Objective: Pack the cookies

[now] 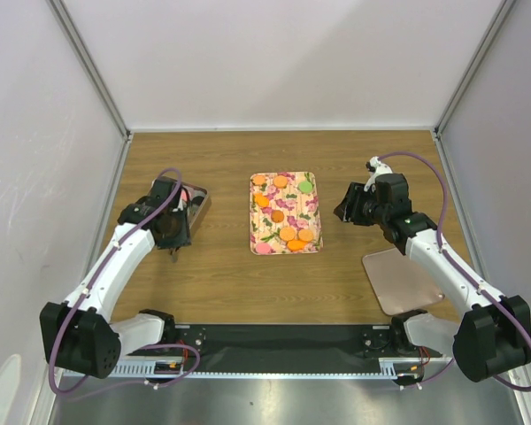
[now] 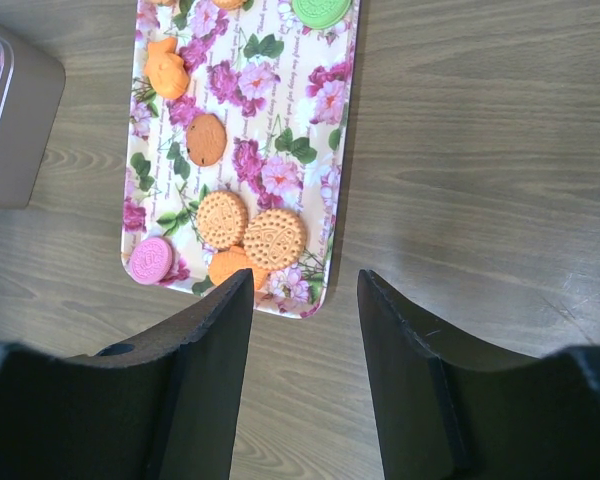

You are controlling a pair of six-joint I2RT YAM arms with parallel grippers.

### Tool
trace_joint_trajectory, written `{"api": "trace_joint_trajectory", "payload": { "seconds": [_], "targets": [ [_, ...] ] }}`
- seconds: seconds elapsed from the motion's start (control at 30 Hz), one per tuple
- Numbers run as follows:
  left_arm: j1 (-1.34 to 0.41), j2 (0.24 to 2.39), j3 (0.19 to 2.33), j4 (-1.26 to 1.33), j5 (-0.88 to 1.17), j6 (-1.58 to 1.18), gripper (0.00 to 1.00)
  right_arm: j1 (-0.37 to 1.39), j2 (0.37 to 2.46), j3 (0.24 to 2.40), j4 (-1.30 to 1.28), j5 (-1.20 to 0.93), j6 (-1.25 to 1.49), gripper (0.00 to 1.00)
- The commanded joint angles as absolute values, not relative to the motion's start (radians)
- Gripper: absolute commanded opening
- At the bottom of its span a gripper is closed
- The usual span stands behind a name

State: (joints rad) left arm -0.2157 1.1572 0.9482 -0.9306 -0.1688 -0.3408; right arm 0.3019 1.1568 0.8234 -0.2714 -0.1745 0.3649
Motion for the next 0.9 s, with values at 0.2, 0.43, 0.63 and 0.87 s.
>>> {"api": "trace_joint_trajectory", "payload": {
  "seconds": [0.2, 0.43, 0.63, 0.87],
  "targets": [
    [-0.207, 1.127, 0.979, -0.925, -0.161, -0.351, 0.47, 0.308, 1.129, 0.844, -0.249, -0.179, 0.362, 0.52],
    [-0.207, 1.124, 0.977, -0.920, -0.156, -0.348, 0.49, 0.308, 1.129, 0.842, -0.250, -0.178, 0.362, 0.52],
    [-0.207, 1.114, 0.988, -0.923, -0.153, -0.342, 0.51, 0.311, 1.132, 0.842, -0.249, -0.176, 0.362, 0.52],
    [-0.213, 1.086, 1.052, -0.945, -0.124, -0.319, 0.50, 0.311, 1.140, 0.844, -0.247, -0.172, 0.362, 0.52]
  ]
}}
